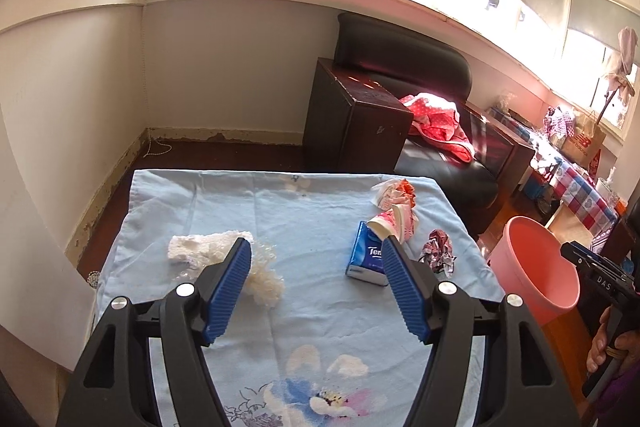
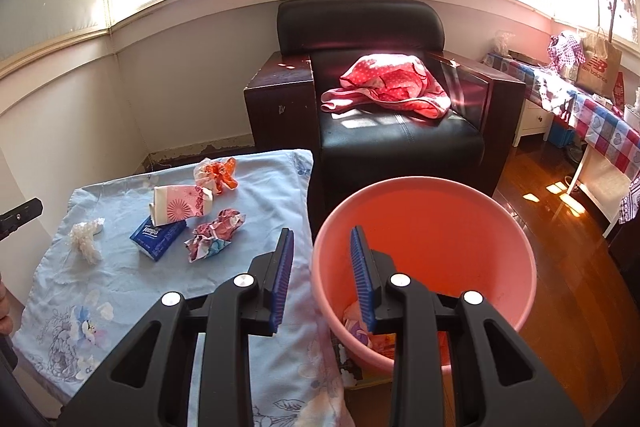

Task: Collect trash
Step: 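Move both open tools toward the pink paper box and crumpled wrapper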

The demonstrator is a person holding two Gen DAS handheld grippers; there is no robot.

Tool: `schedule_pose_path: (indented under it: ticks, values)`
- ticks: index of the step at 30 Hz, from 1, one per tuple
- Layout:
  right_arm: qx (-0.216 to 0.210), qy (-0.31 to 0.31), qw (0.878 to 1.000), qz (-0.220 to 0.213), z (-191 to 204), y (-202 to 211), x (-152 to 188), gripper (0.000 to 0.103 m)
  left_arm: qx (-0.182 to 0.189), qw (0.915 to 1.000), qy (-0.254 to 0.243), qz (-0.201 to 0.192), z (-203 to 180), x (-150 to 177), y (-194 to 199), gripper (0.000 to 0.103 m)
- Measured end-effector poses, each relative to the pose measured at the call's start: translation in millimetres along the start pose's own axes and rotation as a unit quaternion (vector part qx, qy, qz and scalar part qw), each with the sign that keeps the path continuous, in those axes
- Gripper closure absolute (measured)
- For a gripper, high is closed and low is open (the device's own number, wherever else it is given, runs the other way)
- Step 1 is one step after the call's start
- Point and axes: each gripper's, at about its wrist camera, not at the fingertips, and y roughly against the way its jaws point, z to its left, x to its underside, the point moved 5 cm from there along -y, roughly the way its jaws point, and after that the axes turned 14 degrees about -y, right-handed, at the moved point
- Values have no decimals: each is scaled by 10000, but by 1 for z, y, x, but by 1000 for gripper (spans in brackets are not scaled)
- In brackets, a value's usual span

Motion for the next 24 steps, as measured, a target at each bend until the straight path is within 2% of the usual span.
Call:
schedule_pose_path:
  ticks: [8,16,20,24]
  values:
    - [-475,-35,9975,522,39,-15,24,73,-315,9989,267,202,33,27,6,36]
    - [-713,26,9921,1029,65,-31,51,73,-589,9954,535,537,65,58,-3,36]
    - [-779,15,9895,1215,72,-39,58,73,-391,9941,777,655,66,65,-10,36]
    - [-841,19,9884,1266,77,-44,58,73,-146,9958,664,619,50,51,-22,36]
